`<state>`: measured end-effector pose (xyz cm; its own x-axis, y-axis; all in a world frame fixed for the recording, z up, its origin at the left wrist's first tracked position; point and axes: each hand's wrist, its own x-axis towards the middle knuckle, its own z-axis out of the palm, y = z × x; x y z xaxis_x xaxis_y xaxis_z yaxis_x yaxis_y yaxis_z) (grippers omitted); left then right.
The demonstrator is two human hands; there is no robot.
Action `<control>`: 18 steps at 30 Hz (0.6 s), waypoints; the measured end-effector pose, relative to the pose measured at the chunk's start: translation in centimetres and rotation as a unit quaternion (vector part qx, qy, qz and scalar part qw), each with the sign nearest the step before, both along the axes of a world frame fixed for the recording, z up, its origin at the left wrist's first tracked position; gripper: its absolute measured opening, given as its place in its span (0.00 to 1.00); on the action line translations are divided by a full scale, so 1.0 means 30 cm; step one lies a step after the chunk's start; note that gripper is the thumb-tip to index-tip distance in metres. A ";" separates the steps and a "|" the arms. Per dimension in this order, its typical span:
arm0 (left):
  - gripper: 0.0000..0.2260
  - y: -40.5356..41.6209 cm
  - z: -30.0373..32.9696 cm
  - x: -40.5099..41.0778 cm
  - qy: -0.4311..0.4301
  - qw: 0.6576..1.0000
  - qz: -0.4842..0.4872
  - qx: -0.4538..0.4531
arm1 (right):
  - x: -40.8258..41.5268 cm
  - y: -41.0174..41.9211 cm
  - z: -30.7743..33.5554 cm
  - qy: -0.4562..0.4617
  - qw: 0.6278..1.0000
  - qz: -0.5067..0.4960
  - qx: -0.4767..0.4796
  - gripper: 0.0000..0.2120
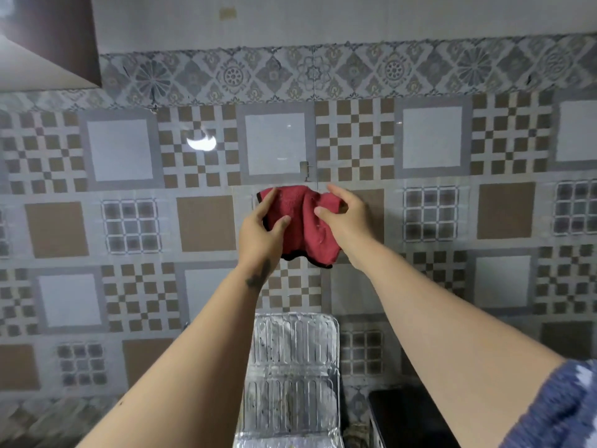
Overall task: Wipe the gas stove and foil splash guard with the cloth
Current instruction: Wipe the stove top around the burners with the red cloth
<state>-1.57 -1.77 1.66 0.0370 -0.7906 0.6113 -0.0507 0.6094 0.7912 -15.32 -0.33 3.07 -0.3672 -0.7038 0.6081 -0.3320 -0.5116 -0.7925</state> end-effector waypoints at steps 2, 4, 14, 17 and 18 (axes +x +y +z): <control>0.24 0.096 -0.070 0.015 0.002 1.000 0.001 0.026 | 0.006 0.082 -0.071 0.038 0.999 -0.016 0.030 0.29; 0.24 0.206 -0.146 0.033 -0.005 0.999 0.013 0.052 | 0.016 0.176 -0.152 0.050 0.997 -0.021 0.054 0.30; 0.24 0.795 -0.442 0.060 -0.053 0.985 0.064 0.152 | 0.018 0.718 -0.444 0.068 0.986 0.028 0.147 0.30; 0.25 0.956 -0.504 0.015 -0.054 0.979 0.065 0.185 | -0.041 0.856 -0.504 0.035 0.982 0.046 0.181 0.30; 0.25 1.008 -0.524 -0.005 -0.055 0.977 0.060 0.198 | -0.066 0.899 -0.523 0.033 0.980 0.046 0.189 0.31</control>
